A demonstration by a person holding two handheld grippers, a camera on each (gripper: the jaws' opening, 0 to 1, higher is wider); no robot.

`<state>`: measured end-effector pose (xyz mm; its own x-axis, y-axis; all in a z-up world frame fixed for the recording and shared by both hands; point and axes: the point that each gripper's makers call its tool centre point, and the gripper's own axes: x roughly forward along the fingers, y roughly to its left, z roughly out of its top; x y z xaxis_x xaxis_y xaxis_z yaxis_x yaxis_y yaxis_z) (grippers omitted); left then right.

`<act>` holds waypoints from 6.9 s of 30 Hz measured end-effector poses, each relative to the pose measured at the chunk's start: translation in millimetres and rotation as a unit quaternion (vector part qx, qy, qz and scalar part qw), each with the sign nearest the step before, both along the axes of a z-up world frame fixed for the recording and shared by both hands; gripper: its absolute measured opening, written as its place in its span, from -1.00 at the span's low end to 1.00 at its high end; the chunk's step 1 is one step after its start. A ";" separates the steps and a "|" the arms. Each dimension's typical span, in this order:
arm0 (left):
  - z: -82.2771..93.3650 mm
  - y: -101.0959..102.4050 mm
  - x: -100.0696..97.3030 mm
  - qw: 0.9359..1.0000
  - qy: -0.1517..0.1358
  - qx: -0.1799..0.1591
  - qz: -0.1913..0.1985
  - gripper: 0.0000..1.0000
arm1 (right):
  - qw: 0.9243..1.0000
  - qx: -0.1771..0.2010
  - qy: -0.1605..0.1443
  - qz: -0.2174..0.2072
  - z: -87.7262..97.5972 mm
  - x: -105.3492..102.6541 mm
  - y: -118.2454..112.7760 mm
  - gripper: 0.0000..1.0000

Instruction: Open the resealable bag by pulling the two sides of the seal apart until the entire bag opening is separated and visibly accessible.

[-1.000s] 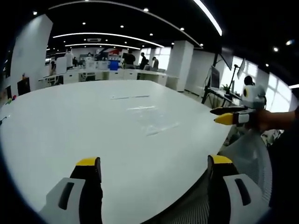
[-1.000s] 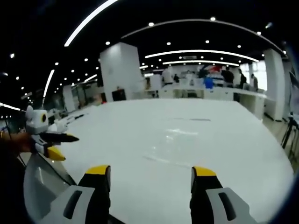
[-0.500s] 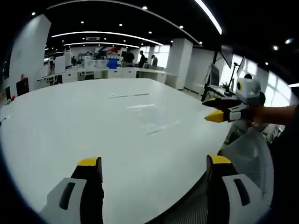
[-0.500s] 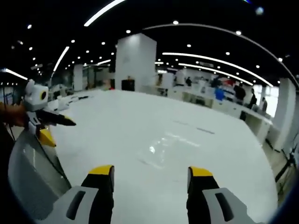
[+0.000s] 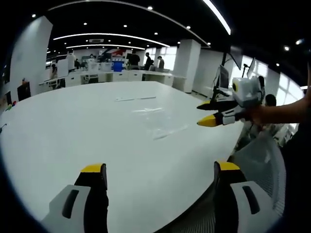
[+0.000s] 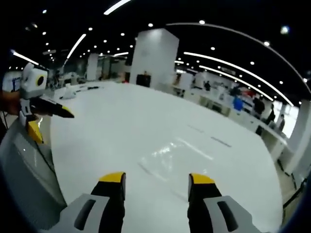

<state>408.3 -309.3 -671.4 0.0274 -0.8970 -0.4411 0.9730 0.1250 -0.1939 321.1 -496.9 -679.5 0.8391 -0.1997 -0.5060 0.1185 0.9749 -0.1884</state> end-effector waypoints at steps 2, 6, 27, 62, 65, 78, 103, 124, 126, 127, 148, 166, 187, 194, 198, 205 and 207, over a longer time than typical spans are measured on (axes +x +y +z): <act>0.5 0.8 1.6 1.000 0.000 0.000 0.003 0.78 | 1.000 -0.008 0.010 0.010 -4.1 3.7 -2.7 -0.03; -0.2 2.7 3.0 1.000 0.000 0.002 0.004 0.78 | 0.999 -0.016 0.018 0.042 -7.0 13.3 -2.6 -0.09; -7.7 5.9 5.8 1.000 0.005 0.015 0.009 0.79 | 0.993 0.010 0.077 0.093 -50.2 45.5 -10.9 -0.17; -10.7 3.8 8.2 1.000 0.007 0.028 -0.002 0.74 | 0.960 -0.001 0.181 0.215 -101.3 77.0 3.3 -0.86; -11.3 4.7 8.6 1.000 0.007 0.030 0.000 0.74 | 0.958 0.003 0.180 0.223 -100.6 79.1 1.9 -0.92; -16.1 4.1 4.6 0.999 -0.004 0.043 -0.012 0.73 | 0.950 0.006 0.182 0.253 -94.8 78.0 12.2 -0.98; -9.9 -19.3 -22.4 0.992 -0.067 0.055 -0.096 0.51 | 0.926 0.041 0.172 0.334 -56.3 40.0 80.4 -1.00; -19.4 -34.0 -49.3 0.958 -0.153 0.085 -0.226 0.20 | 0.892 0.058 0.180 0.411 -38.1 17.4 140.7 -1.00; -21.4 -34.9 -51.3 0.955 -0.160 0.088 -0.235 0.15 | 0.889 0.058 0.181 0.417 -38.0 15.0 144.1 -1.00; -22.6 -35.4 -53.7 0.952 -0.164 0.089 -0.244 0.14 | 0.887 0.059 0.182 0.420 -37.8 13.6 146.1 -1.00; -38.3 -32.0 -78.3 0.885 -0.267 0.128 -0.358 -0.68 | 0.867 0.056 0.193 0.457 -37.7 3.3 170.9 -1.00; -46.4 -24.3 -85.9 0.840 -0.320 0.126 -0.420 -1.00 | 0.867 0.044 0.196 0.455 -41.7 1.3 174.5 -1.00; -36.5 -23.8 -74.2 0.905 -0.217 0.097 -0.353 -1.00 | 0.890 -0.097 0.143 0.421 -38.0 13.2 175.0 -1.00; -32.4 -26.1 -74.8 0.905 -0.218 0.092 -0.354 -1.00 | 0.891 -0.107 0.140 0.418 -33.6 15.7 171.6 -1.00; -33.2 -25.5 -75.7 0.903 -0.216 0.094 -0.358 -1.00 | 0.892 -0.100 0.142 0.417 -34.3 14.5 172.5 -1.00; -37.0 -23.5 -77.7 0.889 -0.244 0.117 -0.368 -1.00 | 0.891 -0.098 0.143 0.419 -31.5 14.0 176.7 -1.00; -37.8 -23.7 -79.6 0.885 -0.252 0.120 -0.373 -0.97 | 0.890 -0.099 0.142 0.421 -31.4 14.7 177.4 -1.00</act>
